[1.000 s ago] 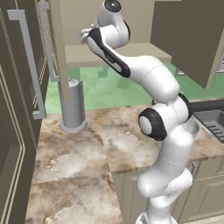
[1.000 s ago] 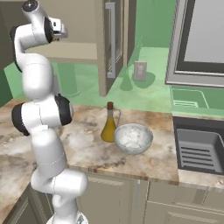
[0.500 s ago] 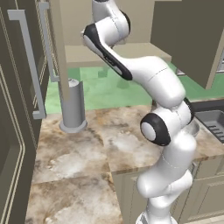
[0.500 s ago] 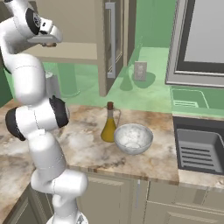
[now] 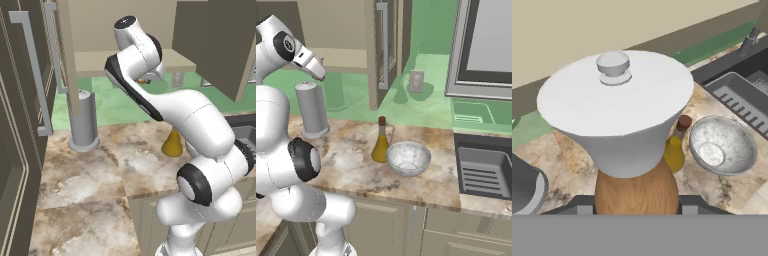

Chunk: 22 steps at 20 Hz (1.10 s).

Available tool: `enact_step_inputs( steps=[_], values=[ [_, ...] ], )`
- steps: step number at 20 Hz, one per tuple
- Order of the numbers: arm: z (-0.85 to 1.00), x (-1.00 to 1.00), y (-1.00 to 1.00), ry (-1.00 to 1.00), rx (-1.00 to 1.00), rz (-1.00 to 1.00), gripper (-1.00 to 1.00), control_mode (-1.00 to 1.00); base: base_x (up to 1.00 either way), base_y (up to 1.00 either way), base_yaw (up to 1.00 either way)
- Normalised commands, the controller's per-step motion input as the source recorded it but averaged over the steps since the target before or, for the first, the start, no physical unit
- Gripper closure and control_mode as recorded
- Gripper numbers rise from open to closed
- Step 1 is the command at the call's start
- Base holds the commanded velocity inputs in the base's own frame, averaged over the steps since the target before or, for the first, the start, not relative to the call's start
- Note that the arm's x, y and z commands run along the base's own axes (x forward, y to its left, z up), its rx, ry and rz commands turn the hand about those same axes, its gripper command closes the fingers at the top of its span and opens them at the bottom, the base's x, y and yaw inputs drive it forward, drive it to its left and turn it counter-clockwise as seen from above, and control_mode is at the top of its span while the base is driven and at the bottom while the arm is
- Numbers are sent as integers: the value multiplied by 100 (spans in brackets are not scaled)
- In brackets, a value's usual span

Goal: Retrieve the bottle and the shaker from the cabinet and place them next to the mixing bowl on the counter. Then add garlic from the fridge to the mixing bowl.

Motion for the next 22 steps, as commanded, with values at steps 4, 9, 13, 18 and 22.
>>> enact_step_inputs(
  steps=[4,9,13,18,22],
  values=[
    [-56,-95,-68,-6,10,-36,100,-100,0,0,0],
    [-39,-100,-40,-13,10,-31,100,-100,0,0,0],
    [-70,-33,-35,-2,1,-45,100,-100,0,0,0],
    [-81,7,-43,14,-2,-49,100,-100,0,0,0],
    [-76,13,-44,14,-15,-28,100,-100,0,0,0]
  ],
)
